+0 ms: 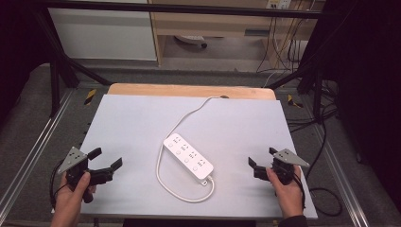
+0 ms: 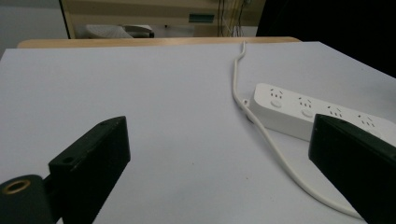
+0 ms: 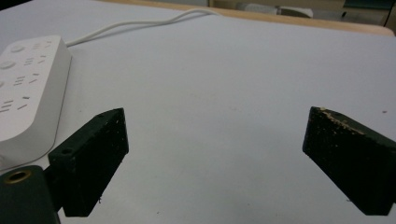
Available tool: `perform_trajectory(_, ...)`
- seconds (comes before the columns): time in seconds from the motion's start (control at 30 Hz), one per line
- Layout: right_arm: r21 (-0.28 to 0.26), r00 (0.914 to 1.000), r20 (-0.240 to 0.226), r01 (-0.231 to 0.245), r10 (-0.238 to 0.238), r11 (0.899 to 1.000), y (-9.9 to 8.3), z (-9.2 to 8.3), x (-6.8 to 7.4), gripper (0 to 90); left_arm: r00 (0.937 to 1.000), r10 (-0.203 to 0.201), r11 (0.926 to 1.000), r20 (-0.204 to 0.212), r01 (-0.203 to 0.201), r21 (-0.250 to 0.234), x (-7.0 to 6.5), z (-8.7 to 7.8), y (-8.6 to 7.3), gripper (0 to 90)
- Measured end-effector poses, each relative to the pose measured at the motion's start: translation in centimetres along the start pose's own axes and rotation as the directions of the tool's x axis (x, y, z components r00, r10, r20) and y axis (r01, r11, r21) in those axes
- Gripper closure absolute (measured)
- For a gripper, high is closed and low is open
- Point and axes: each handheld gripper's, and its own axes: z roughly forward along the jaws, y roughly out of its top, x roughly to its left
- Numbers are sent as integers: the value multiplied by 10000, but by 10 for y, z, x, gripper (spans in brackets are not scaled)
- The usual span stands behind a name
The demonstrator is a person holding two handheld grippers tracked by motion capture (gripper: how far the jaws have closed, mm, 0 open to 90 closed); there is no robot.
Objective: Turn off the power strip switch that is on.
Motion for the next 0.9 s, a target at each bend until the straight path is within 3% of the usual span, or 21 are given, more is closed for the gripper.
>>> perform_trajectory(0.3,410,9992,-343,-176,190,9990,0,1,4,42,10000,-82,10000,4,82,28,1,0,0,55)
perform_trajectory(0.4,462,9990,-414,-170,189,9988,1,2,8,41,9999,66,10000,99,-66,44,-3,-1,1,56)
perform_trajectory(0.57,389,9991,-399,166,-151,9991,0,3,12,42,9996,2,10000,293,0,-66,-13,1,6,58)
perform_trajectory(0.63,246,9994,-294,166,-159,9996,-1,3,14,44,9985,-66,9999,540,73,-130,-19,3,8,108)
perform_trajectory(0.83,375,9997,-239,-88,97,9993,-2,2,14,41,9941,141,9999,1073,-143,4,-40,14,18,107)
perform_trajectory(0.9,451,9996,-256,-104,115,9989,-4,2,15,41,9891,-323,9995,1437,330,-25,-47,19,24,97)
